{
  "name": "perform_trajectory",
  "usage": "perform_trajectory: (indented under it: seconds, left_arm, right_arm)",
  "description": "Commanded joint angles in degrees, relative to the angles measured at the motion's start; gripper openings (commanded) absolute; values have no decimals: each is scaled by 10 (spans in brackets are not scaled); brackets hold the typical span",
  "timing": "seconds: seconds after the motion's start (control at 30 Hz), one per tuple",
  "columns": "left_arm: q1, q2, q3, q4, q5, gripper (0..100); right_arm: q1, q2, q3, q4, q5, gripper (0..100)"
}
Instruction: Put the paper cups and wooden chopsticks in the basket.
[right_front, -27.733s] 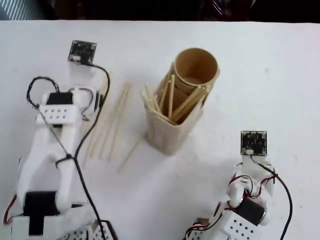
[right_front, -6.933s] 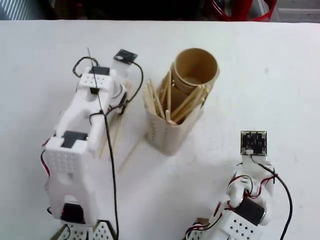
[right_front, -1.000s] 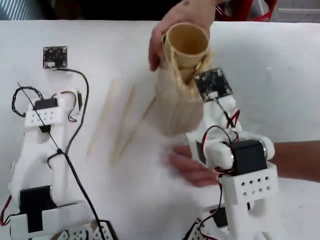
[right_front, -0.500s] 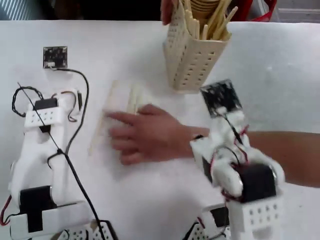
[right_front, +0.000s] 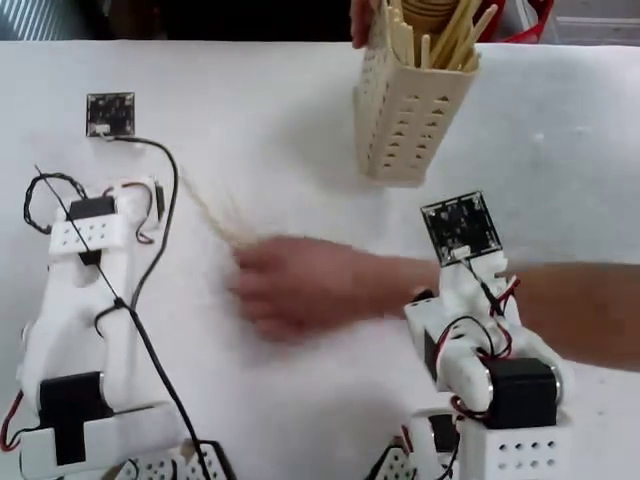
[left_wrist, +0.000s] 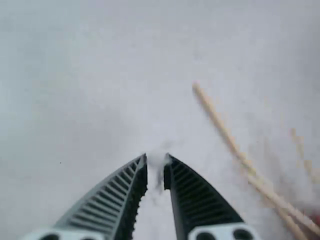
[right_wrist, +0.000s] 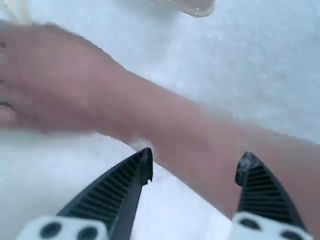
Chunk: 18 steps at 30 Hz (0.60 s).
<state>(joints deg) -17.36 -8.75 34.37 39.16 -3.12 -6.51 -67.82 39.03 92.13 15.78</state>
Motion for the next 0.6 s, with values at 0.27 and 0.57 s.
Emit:
perform_trajectory:
  seconds: [0.27,0.57]
  left_arm:
    - [6,0,-5,-11,5,80]
    - [6,0,-5,-11,5,80]
  right_arm:
    - [7,0,-3,-7,7,275]
    - [11,0,-2,-6,7,275]
